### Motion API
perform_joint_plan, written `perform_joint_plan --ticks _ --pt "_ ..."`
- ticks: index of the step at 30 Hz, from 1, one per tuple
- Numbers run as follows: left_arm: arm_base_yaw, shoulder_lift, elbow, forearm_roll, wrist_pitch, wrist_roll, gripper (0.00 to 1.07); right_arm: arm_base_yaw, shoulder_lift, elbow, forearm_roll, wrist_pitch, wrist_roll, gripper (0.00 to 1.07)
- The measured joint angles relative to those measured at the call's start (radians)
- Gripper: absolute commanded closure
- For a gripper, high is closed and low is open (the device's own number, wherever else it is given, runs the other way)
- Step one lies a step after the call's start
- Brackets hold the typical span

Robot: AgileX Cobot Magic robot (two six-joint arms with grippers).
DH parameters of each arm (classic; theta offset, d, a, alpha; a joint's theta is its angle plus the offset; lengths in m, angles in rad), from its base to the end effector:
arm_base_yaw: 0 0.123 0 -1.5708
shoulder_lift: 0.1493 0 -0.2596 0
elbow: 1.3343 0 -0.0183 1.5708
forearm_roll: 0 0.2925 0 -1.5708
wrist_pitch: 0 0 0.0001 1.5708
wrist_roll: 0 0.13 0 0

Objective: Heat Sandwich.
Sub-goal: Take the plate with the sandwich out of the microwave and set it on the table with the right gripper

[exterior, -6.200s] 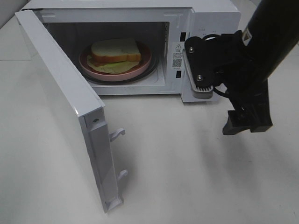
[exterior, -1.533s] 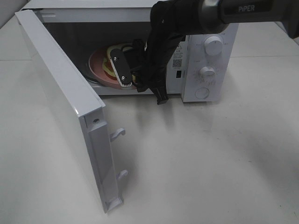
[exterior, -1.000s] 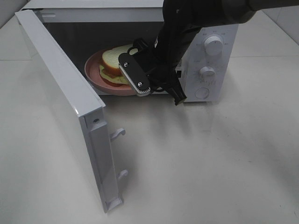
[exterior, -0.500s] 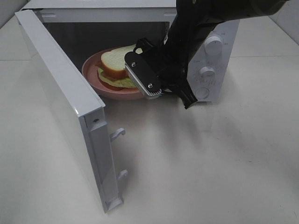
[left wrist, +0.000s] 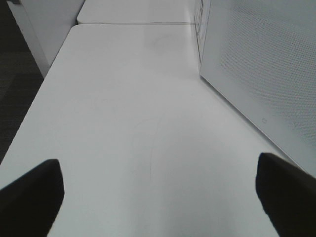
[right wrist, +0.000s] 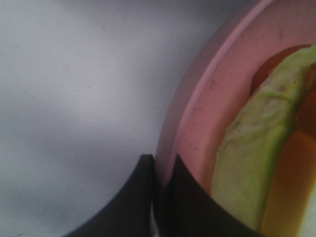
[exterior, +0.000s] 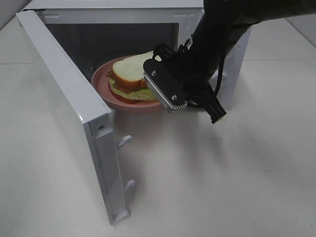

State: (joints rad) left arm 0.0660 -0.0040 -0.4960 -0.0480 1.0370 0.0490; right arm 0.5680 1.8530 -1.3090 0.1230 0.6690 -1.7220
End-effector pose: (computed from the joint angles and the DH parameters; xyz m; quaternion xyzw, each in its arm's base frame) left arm 0.0936 0.0008 0.2814 -0.0066 0.8467 0.0066 0.5320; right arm 0.3616 0.2425 0.1294 -0.8706 0.4373 -0.0801 0.2107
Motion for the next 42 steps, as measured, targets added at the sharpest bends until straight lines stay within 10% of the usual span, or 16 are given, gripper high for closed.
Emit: perform_joint_plan --ticks 42 --pt "0.0 0.0 0.0 0.0 0.0 0.0 0.05 -0.001 -0.414 0.448 -0.019 -0.062 0.102 1.07"
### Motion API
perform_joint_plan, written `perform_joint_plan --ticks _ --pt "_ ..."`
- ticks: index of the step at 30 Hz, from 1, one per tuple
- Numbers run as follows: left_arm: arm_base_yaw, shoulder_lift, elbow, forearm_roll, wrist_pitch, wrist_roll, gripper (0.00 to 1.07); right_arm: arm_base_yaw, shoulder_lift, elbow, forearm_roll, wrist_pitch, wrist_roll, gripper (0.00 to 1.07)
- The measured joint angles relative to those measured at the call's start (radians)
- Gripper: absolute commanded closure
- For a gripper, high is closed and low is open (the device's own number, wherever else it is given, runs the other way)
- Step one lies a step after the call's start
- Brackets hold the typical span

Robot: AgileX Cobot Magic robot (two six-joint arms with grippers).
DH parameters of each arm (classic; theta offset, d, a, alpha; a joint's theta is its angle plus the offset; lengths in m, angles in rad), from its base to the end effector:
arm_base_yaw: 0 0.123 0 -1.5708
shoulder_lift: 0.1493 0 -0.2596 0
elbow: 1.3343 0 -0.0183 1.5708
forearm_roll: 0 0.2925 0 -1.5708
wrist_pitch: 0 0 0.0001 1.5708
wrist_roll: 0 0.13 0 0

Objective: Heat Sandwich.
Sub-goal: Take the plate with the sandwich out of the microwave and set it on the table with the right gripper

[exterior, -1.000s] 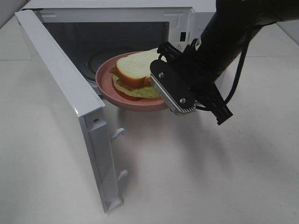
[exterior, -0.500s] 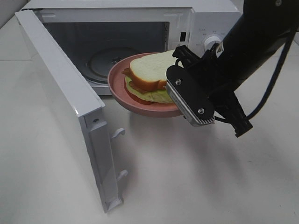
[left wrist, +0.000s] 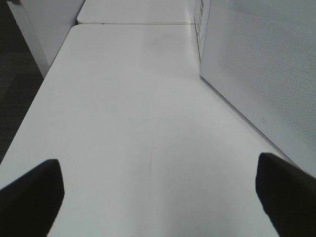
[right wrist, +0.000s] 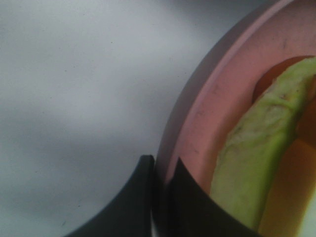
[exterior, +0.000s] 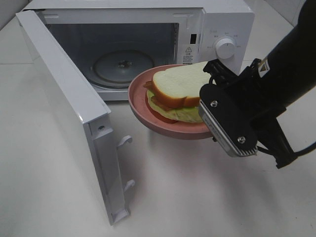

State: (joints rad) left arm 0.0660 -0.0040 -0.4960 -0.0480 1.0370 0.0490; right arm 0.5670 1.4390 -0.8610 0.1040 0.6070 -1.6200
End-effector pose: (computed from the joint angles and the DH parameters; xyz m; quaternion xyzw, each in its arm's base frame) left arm 0.0936 0.0008 0.2814 -0.0066 0.8467 0.0066 0.5320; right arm 0.2746 0.1840 0.1454 -0.8465 0.4767 -0.0840 0.2218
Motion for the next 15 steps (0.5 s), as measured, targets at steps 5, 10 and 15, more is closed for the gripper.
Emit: perform_joint_plan --ticks 5,10,15 --pt "0.0 0.0 0.0 0.0 0.0 0.0 0.05 0.0 -0.052 0.044 -0.001 0.0 0.017 1.07" --pt "0.0 0.0 0.0 0.0 0.0 0.0 0.05 0.0 -0.088 0.076 -0.01 0.0 0.04 1.07" --pt "0.0 0.0 0.0 0.0 0.0 0.0 0.05 0.0 -0.132 0.112 -0.022 0.003 0.081 1.07"
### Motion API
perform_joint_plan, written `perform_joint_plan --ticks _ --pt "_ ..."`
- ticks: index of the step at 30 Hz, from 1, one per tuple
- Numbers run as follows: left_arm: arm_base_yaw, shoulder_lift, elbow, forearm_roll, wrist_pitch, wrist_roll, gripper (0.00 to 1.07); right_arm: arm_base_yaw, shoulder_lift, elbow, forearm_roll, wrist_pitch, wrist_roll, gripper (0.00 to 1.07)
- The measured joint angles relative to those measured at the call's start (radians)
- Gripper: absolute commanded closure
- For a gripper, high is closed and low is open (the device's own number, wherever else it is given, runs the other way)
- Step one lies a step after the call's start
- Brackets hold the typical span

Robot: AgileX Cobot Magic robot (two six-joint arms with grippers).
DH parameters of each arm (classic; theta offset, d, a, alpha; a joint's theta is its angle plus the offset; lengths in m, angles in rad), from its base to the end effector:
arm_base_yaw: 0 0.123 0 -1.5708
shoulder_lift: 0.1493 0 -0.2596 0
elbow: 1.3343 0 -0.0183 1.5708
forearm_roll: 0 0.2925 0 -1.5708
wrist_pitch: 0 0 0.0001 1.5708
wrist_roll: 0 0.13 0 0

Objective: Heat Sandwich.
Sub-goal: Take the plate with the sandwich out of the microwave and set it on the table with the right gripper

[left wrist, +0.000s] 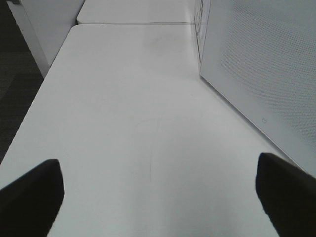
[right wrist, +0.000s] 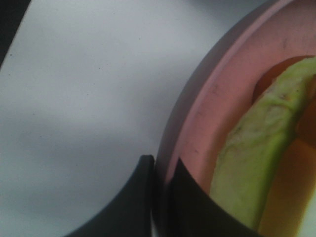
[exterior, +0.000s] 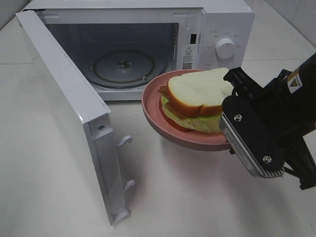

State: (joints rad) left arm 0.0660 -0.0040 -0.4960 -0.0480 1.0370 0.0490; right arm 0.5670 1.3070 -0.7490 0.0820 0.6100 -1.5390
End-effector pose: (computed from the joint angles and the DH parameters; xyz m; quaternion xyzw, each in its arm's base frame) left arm 0.0936 0.0008 0.2814 -0.0066 0.8467 0.0066 0.5320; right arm 0.2502 0.1666 0.1500 -0.8289 0.5032 -0.0859 0.2287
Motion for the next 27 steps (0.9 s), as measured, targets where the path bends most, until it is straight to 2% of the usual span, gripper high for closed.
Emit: perform_joint_plan --ticks 17,27 --pt "0.0 0.0 0.0 0.0 0.0 0.0 0.05 0.0 -0.148 0.079 -0.11 0.069 0.224 1.07" --pt "0.0 0.0 0.0 0.0 0.0 0.0 0.05 0.0 -0.233 0.08 -0.259 0.178 0.474 1.07"
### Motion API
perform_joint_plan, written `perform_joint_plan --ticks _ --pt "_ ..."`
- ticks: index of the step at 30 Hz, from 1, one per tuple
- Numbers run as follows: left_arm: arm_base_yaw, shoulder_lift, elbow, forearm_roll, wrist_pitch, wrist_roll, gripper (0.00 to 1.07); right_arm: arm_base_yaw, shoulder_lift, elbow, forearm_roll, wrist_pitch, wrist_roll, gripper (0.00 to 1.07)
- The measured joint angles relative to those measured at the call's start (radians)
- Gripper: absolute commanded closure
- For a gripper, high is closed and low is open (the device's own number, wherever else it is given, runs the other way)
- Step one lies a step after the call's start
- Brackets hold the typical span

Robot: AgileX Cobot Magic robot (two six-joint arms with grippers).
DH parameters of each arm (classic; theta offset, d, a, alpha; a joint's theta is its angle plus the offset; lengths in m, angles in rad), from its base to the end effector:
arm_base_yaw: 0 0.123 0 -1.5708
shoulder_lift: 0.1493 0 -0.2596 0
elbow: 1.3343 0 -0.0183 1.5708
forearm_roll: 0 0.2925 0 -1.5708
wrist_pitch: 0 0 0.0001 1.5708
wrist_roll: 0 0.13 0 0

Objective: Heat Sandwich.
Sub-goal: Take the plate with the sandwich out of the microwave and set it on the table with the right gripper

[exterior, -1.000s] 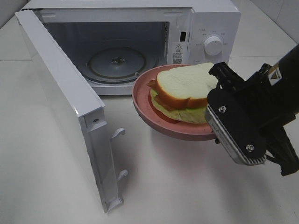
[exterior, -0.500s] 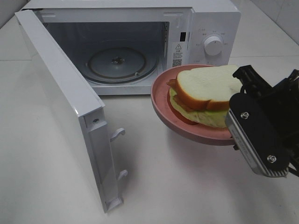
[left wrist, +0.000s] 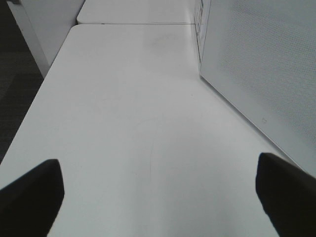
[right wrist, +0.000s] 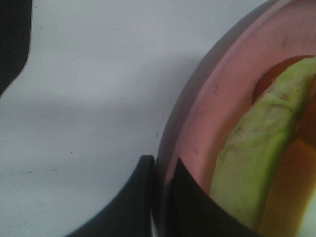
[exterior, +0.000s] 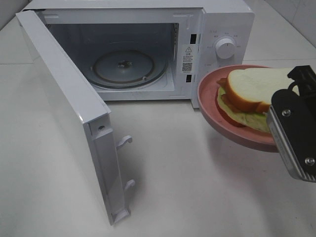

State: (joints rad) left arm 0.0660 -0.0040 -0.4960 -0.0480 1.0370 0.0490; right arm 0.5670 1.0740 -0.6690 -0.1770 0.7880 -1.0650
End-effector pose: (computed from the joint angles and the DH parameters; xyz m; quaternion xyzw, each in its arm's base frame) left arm 0.0936 0.0008 0.2814 -0.0066 0.8467 0.0066 0.5320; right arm 0.2228 0.1226 0.1782 -0.7377 0.6304 -0.1296 0.2039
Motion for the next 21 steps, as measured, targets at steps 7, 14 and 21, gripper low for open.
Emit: perform_joint_plan --ticks 7,14,21 --pt "0.0 0.0 0.0 0.0 0.0 0.0 0.05 0.0 -0.031 0.0 -0.046 0.069 0.129 1.07" --pt "0.0 0.0 0.0 0.0 0.0 0.0 0.05 0.0 -0.041 0.0 -0.065 0.127 0.311 1.07" --pt "0.0 0.0 0.0 0.0 0.0 0.0 0.05 0.0 -0.041 0.0 -0.129 0.144 0.536 1.07"
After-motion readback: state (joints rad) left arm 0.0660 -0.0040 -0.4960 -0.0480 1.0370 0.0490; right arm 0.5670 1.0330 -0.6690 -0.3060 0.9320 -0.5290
